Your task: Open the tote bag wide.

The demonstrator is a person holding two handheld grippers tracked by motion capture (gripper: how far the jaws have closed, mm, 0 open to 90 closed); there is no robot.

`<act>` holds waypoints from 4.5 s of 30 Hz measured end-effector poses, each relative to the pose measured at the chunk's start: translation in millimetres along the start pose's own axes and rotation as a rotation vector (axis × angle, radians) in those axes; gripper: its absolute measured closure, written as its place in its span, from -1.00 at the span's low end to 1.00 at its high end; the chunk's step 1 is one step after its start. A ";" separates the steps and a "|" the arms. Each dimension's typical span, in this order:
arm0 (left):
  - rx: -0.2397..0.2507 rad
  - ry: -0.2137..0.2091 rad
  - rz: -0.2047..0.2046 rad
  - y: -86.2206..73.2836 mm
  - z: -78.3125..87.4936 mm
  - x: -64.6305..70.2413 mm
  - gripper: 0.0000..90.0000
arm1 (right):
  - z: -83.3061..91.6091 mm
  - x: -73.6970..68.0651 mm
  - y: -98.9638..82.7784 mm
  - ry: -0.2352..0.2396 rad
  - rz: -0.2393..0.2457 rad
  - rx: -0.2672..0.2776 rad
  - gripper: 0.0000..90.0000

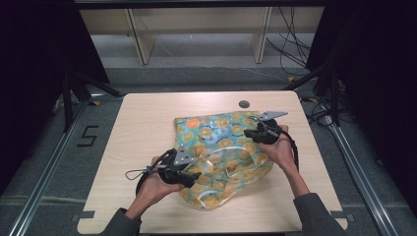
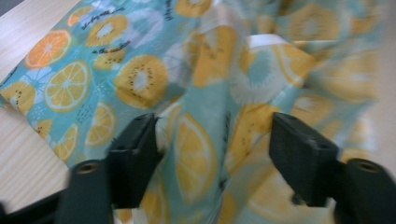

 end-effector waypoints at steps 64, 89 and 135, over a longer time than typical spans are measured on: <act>-0.090 0.036 0.011 49.8 -36.2 -34.6 -0.15 | -25.1 25.8 31.2 -0.067 -0.124 -0.144 1.00; 0.022 -0.102 -0.003 52.4 -40.9 -32.1 0.99 | 2.6 24.7 5.3 0.014 -0.124 -0.064 0.31; 0.173 -0.131 0.292 67.3 -14.3 -105.4 0.99 | 9.6 -48.9 9.0 -0.010 0.171 -0.062 -0.16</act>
Point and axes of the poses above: each handheld gripper's, and its own axes: z roughly backward along the jaws, y roughly out of its top, x roughly to its right, the point moved 2 cm from there along -z, roughly forward along the jaws, and after that the axes turned 9 degrees about -y, right-handed, at the moved point
